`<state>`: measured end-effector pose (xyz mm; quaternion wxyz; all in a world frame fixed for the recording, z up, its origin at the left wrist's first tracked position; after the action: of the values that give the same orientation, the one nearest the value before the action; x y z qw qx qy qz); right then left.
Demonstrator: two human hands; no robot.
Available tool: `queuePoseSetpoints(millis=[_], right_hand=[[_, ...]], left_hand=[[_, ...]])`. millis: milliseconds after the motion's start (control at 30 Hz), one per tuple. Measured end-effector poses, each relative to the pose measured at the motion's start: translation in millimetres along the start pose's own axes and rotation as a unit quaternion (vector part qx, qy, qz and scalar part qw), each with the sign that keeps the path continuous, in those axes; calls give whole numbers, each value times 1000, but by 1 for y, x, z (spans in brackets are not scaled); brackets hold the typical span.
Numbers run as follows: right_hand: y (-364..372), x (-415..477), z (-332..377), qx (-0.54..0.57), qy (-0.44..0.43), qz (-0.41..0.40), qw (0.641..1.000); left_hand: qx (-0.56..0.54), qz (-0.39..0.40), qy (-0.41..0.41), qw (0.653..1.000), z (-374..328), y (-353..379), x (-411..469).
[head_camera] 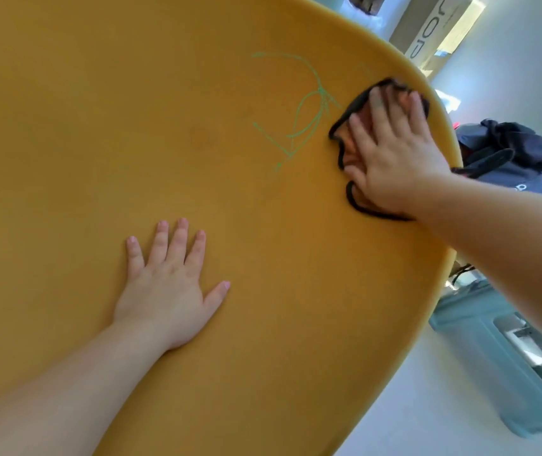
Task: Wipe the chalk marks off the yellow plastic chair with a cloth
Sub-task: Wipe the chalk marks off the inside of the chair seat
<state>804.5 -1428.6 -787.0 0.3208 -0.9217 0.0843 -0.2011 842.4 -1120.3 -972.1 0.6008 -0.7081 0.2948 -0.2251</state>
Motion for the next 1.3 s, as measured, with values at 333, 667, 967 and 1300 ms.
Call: queuePoseSetpoints(millis=[333,667,967,1300], right_hand=[[-8,-28,151,227,-17,99,969],[-17,38,-2,-23,40,-34,998],[-16,21,176,245,16,39,969],[0,31,43,52,-8,-24,998]], left_hand=[[1,-7,4,1000,0,0,0],[4,2,11,1000,1,1,-1],[4,-11,13,1000,1,0,1],[91,-60,65,992,34,-41,36]])
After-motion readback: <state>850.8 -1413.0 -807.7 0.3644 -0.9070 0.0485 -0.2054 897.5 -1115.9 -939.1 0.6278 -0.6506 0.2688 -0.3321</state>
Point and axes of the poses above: each hand's wrist, its own x-axis towards the middle knuckle, its own y-axis out of the palm, z = x × y, the point moved 2 cm from there along x, towards the middle knuckle, and after that the axes turned 8 degrees about y, right-handed, at the moved point
